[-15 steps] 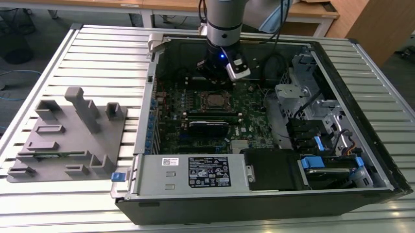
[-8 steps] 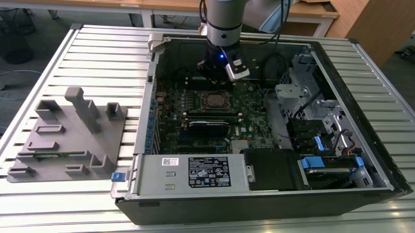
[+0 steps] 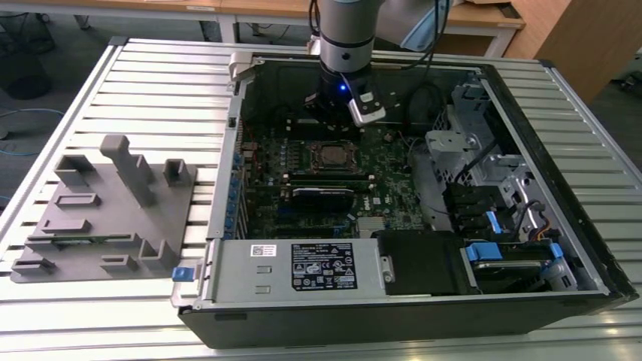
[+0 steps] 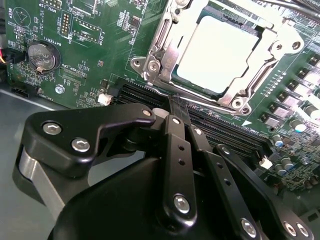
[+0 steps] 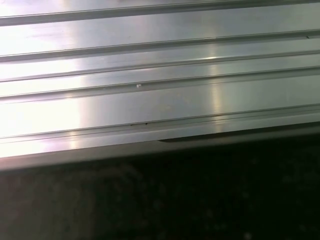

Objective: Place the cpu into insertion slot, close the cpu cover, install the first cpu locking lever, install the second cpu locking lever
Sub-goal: 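Install the first cpu locking lever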

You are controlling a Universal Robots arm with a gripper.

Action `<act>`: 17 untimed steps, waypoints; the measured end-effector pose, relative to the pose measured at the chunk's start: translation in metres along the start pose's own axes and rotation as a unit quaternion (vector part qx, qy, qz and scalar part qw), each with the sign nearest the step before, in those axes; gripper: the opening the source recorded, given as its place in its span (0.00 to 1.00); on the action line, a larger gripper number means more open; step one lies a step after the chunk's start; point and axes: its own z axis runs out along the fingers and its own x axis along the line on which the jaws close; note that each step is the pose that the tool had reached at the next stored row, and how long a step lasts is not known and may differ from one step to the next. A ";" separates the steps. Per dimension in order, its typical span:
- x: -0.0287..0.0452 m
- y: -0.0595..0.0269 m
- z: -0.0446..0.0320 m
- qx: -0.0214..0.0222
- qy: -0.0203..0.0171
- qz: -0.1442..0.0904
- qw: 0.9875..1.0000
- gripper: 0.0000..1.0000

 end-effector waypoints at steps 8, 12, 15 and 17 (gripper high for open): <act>0.0000 0.0000 0.0004 0.001 -0.001 0.003 1.000 0.11; 0.0000 -0.0001 0.0006 0.002 -0.001 0.004 1.000 0.11; 0.0000 -0.0001 0.0006 0.002 -0.002 0.005 1.000 0.11; 0.0001 -0.0001 0.0007 0.002 -0.002 0.005 1.000 0.11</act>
